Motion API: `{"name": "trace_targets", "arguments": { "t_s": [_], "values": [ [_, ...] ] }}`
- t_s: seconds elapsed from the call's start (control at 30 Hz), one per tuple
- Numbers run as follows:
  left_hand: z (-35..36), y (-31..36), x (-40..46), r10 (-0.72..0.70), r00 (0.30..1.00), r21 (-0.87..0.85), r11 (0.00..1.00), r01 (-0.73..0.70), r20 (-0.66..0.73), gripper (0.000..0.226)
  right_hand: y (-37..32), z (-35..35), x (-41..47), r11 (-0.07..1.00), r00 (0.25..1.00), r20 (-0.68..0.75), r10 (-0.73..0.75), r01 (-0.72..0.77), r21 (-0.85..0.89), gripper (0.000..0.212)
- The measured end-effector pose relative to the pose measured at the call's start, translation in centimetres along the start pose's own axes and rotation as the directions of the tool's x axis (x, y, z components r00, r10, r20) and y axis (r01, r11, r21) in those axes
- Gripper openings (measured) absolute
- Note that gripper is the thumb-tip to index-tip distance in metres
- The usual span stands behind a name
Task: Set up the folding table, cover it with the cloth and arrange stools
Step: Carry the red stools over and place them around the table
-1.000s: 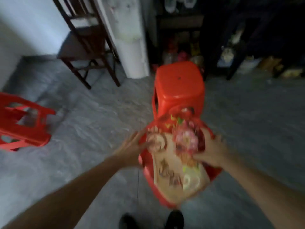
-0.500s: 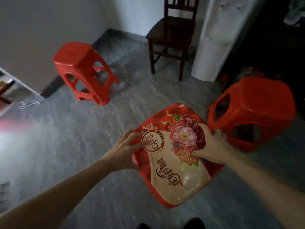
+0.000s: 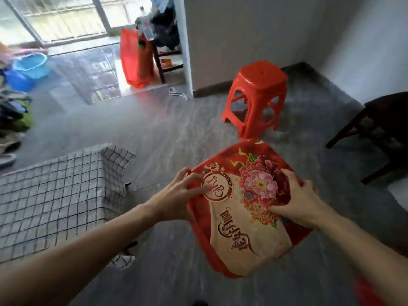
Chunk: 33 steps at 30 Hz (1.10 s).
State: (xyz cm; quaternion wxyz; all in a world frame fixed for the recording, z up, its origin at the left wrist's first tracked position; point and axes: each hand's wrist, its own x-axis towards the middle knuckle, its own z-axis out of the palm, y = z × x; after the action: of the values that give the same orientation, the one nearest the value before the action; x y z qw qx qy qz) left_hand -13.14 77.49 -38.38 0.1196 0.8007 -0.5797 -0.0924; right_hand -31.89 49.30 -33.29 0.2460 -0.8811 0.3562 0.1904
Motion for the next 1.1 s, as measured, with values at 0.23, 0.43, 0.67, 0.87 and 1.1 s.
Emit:
{"name": "trace_targets", "arguments": {
  "t_s": [0.23, 0.43, 0.67, 0.87, 1.1],
  "values": [
    [-4.4, -0.1, -7.6, -0.247, 0.964, -0.078, 0.968, 0.239, -0.103, 0.093, -8.6, -3.2, 0.2, 0.96, 0.979, 0.09, -0.183, 0.198, -0.198, 0.116],
    [-7.3, 4.6, -14.2, -0.377, 0.891, -0.084, 0.926, 0.368, -0.251, 0.094, -12.8, -4.9, -2.6, 0.877, 0.912, 0.16, -0.378, 0.408, -0.253, 0.117],
    [-9.4, 13.0, -20.4, -0.594, 0.775, -0.137, 0.805, 0.578, -0.216, 0.094, -15.1, -6.7, -8.1, 0.766, 0.814, 0.293, -0.502, 0.576, -0.286, 0.116],
    [-10.1, 18.7, -26.8, -0.704, 0.676, -0.186, 0.71, 0.679, -0.22, 0.096, -18.3, -5.9, -13.2, 0.647, 0.725, 0.421, -0.545, 0.683, -0.34, 0.116],
    [-8.9, 24.1, -36.2, -0.841, 0.498, -0.304, 0.541, 0.784, -0.212, 0.096, -23.9, -0.8, -19.4, 0.486, 0.599, 0.551, -0.581, 0.798, -0.356, 0.116]
  ]
}}
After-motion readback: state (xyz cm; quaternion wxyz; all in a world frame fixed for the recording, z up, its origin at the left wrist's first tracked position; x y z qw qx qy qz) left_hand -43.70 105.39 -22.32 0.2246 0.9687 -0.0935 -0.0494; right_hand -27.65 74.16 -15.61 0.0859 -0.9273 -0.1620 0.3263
